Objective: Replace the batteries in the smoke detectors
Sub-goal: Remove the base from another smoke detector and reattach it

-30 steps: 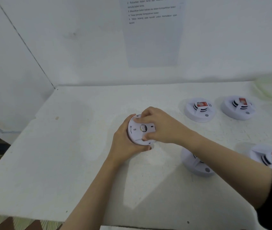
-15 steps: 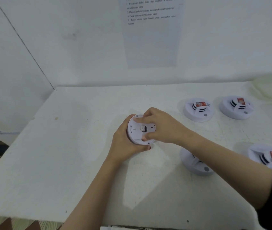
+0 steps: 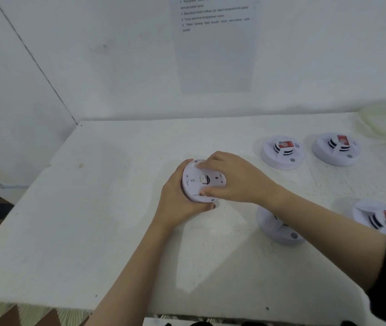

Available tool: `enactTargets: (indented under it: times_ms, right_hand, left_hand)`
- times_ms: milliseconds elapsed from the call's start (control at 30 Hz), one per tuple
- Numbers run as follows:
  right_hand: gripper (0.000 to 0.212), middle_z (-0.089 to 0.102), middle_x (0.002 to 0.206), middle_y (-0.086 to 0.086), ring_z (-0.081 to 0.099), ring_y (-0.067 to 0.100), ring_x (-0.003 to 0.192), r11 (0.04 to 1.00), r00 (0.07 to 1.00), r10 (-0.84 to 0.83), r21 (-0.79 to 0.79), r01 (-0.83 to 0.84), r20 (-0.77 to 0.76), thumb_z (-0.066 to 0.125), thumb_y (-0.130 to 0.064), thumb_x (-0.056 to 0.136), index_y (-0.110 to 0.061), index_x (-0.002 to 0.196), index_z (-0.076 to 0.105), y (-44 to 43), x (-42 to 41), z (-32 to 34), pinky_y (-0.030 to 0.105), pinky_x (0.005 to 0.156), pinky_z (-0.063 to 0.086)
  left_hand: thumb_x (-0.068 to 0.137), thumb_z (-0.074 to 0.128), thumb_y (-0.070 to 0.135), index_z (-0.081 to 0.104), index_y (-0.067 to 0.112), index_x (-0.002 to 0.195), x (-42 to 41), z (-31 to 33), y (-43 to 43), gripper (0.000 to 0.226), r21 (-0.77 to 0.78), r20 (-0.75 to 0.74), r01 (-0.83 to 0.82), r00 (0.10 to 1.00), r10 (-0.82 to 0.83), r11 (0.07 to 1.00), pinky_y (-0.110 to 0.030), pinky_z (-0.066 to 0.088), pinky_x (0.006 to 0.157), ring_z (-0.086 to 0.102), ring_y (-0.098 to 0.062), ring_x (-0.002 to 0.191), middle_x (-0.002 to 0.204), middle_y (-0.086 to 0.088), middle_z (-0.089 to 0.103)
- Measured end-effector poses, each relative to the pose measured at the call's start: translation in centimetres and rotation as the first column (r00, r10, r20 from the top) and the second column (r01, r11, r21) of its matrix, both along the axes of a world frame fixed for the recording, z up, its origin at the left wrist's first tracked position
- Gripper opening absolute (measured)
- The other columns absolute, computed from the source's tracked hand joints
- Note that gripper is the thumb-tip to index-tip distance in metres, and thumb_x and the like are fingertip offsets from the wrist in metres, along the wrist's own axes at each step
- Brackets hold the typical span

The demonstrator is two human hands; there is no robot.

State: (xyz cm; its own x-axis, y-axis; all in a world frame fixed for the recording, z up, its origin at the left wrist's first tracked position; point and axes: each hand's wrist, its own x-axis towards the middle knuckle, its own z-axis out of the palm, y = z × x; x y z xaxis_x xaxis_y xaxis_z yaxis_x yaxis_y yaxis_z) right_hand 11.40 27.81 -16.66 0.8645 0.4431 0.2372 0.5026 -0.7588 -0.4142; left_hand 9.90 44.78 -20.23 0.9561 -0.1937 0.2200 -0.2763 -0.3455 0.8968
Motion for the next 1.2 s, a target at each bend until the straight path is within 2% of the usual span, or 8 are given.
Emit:
enactTargets:
  times_ms: [67,233,600,800,933,1067,1133,1200]
  right_hand:
    - [0.048,0.058,0.096,0.002,0.054,0.017,0.084,0.999,0.999,0.020,-0.045,-0.019,0.043,0.073,-0.038,0.075,-0.016,0.116,0.063,0.0,0.0,-0.2,0.023,0.074,0.039]
    - [0.051,0.060,0.091,0.008,0.056,0.023,0.079,0.995,0.996,0.037,-0.090,-0.030,0.078,0.071,-0.039,0.071,-0.010,0.113,0.063,0.3,-0.2,-0.2,0.027,0.072,0.040]
    - [0.063,0.063,0.089,0.009,0.058,0.025,0.079,0.997,0.998,0.009,-0.076,-0.004,0.066,0.055,-0.054,0.066,-0.001,0.101,0.063,0.7,0.1,-0.6,0.027,0.075,0.043]
    - [0.058,0.062,0.086,0.012,0.057,0.027,0.077,0.997,0.995,-0.016,-0.078,0.024,0.094,0.064,-0.047,0.064,0.002,0.096,0.063,0.7,0.5,-0.9,0.035,0.072,0.048]
    - [0.068,0.059,0.096,0.005,0.054,0.020,0.086,1.000,0.999,-0.016,-0.017,0.017,0.039,0.052,-0.060,0.064,-0.007,0.106,0.061,0.5,0.6,-0.6,0.028,0.077,0.043]
    - [0.061,0.055,0.107,0.000,0.052,0.014,0.096,0.988,0.999,-0.042,0.150,0.045,-0.027,0.057,-0.063,0.071,-0.017,0.111,0.059,0.2,0.6,-0.5,0.027,0.083,0.043]
    - [0.066,0.048,0.117,-0.002,0.047,0.013,0.103,0.981,0.995,-0.082,0.171,0.089,-0.052,0.062,-0.066,0.067,-0.024,0.117,0.053,0.6,0.3,-0.4,0.025,0.085,0.039]
    - [0.074,0.044,0.119,-0.004,0.046,0.012,0.103,0.971,0.982,-0.115,0.189,0.143,-0.152,0.072,-0.062,0.063,-0.029,0.123,0.044,1.1,0.0,-0.2,0.025,0.081,0.040]
  left_hand:
    - [0.053,0.092,0.004,0.046,0.072,0.101,-0.1,0.0,0.0,0.095,-0.005,0.012,0.004,1.000,-0.004,1.000,-0.006,0.046,0.080,0.057,0.014,0.103,0.108,0.042,0.057]
    - [0.053,0.091,0.003,0.048,0.052,0.108,-0.1,-0.1,0.0,0.086,-0.020,0.002,-0.001,1.000,0.001,1.000,-0.005,0.045,0.078,0.057,0.014,0.102,0.106,0.041,0.058]
    - [0.050,0.092,0.002,0.055,0.043,0.111,0.2,-0.9,0.1,0.083,-0.031,0.016,-0.043,0.999,0.044,0.999,-0.009,0.048,0.076,0.061,0.005,0.101,0.107,0.028,0.064]
    - [0.050,0.092,0.002,0.054,0.045,0.108,0.3,-1.0,0.0,0.082,-0.005,0.038,-0.055,0.998,0.055,0.998,-0.009,0.049,0.075,0.061,0.008,0.098,0.105,0.030,0.063]
    - [0.051,0.092,0.002,0.055,0.040,0.111,0.3,-1.1,0.0,0.080,-0.013,0.043,-0.041,0.998,0.042,0.999,-0.009,0.048,0.075,0.062,0.005,0.099,0.106,0.024,0.064]
    - [0.059,0.091,0.019,0.052,0.031,0.122,0.6,-1.1,-0.3,0.076,0.048,0.095,-0.027,0.995,0.023,0.999,-0.010,0.046,0.086,0.058,0.006,0.108,0.114,0.020,0.062]
    - [0.056,0.092,0.025,0.048,0.025,0.130,0.5,-1.3,-0.3,0.086,0.060,0.088,-0.036,0.996,0.031,0.998,-0.013,0.048,0.090,0.057,0.001,0.112,0.121,0.017,0.059]
    - [0.050,0.095,0.026,0.042,0.031,0.132,0.2,-1.3,-0.2,0.098,0.048,0.072,-0.033,0.997,0.030,0.998,-0.011,0.048,0.089,0.055,0.004,0.115,0.122,0.025,0.055]
